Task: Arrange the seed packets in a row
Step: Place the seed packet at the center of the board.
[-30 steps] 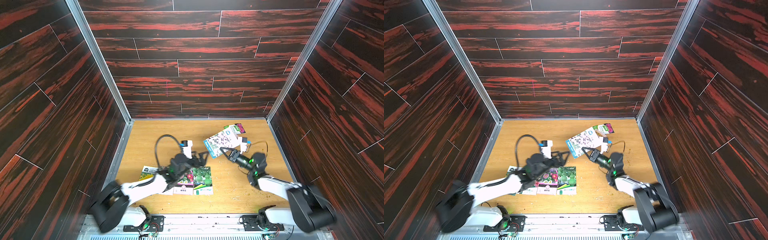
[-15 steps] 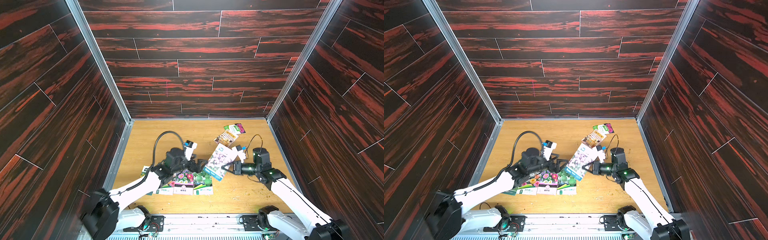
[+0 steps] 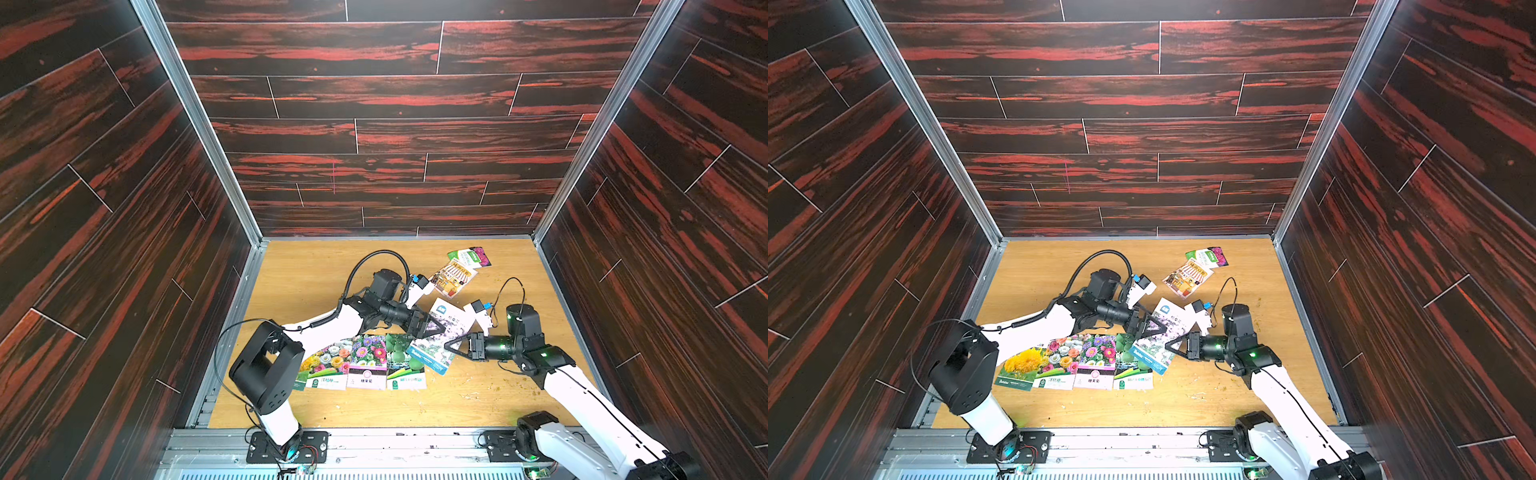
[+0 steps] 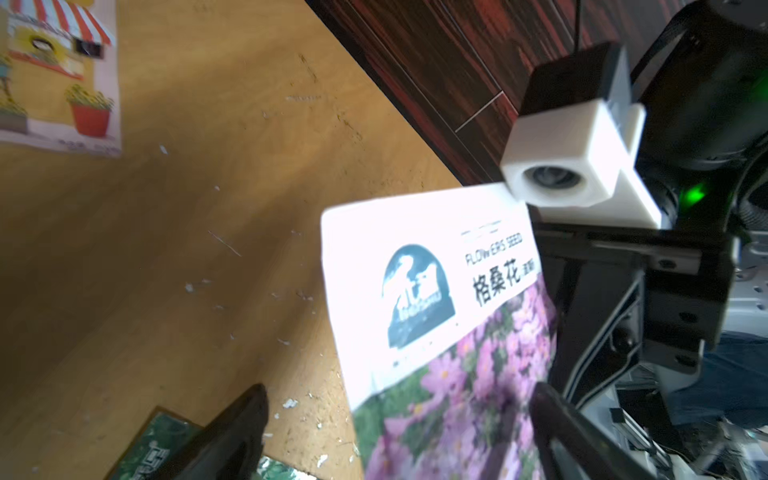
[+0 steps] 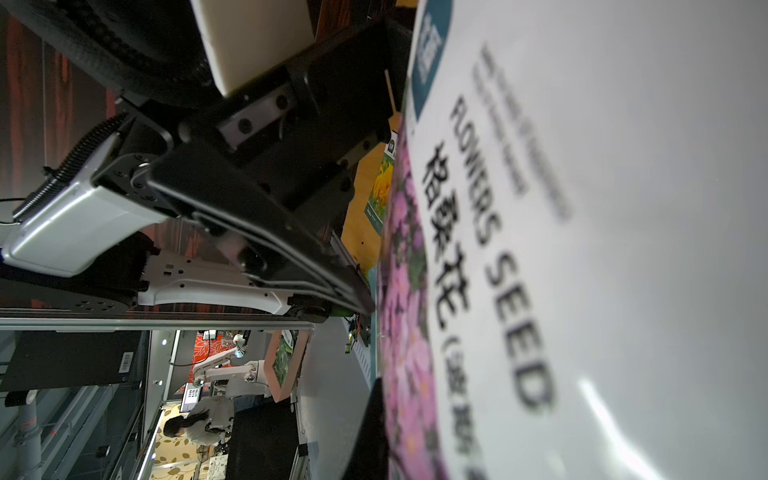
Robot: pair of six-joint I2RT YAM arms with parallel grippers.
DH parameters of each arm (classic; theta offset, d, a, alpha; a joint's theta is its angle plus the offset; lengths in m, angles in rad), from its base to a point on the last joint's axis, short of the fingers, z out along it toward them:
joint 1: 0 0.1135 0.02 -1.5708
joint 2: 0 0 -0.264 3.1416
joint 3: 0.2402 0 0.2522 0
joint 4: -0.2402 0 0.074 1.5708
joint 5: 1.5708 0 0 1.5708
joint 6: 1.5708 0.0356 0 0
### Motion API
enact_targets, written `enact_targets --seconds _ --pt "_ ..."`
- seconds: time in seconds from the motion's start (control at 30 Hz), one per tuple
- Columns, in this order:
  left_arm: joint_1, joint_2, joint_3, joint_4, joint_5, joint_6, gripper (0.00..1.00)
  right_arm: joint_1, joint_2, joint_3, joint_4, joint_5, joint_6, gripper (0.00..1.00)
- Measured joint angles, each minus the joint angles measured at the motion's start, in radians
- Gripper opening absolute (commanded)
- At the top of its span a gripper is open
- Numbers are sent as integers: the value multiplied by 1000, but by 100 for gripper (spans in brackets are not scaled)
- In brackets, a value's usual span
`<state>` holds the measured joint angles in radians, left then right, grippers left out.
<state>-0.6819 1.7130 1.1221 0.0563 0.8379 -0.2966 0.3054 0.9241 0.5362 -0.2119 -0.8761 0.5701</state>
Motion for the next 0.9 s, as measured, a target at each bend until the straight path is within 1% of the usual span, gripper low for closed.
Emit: enact_targets --seconds 0.17,0.23,0.27,0.33,0.37,0.43,0.47,0.53,0.57,0.7,0.8,0.9 --pt "0 6 17 42 58 -48 28 0 -3 -1 1 0 -3 0" --pt "0 17 32 75 70 -86 13 0 -4 -1 3 2 -3 0" --pt "0 23 35 101 80 -106 10 -3 -5 -1 6 8 -3 5" --pt "1 34 34 155 93 -153 0 -5 -5 -2 10 24 -2 16" --pt "1 37 32 181 98 -177 0 -7 -6 -2 11 30 -3 20" --pt "1 51 32 249 100 -227 0 -8 -8 -4 10 41 -5 33" --pt "1 56 31 273 96 -248 0 -7 -11 -5 8 48 -4 39" --pt "0 66 25 328 66 -297 0 -6 -24 -4 -11 79 0 51" --pt "0 68 21 346 44 -319 0 -5 -33 -3 -26 107 1 55" --pt "-10 69 -34 447 -86 -457 0 -28 -64 4 -103 248 8 58" --pt "-27 69 -105 502 -222 -588 0 -76 -96 2 -149 335 23 58" --pt "-71 71 -173 513 -361 -704 0 -107 -161 2 -195 427 36 62"
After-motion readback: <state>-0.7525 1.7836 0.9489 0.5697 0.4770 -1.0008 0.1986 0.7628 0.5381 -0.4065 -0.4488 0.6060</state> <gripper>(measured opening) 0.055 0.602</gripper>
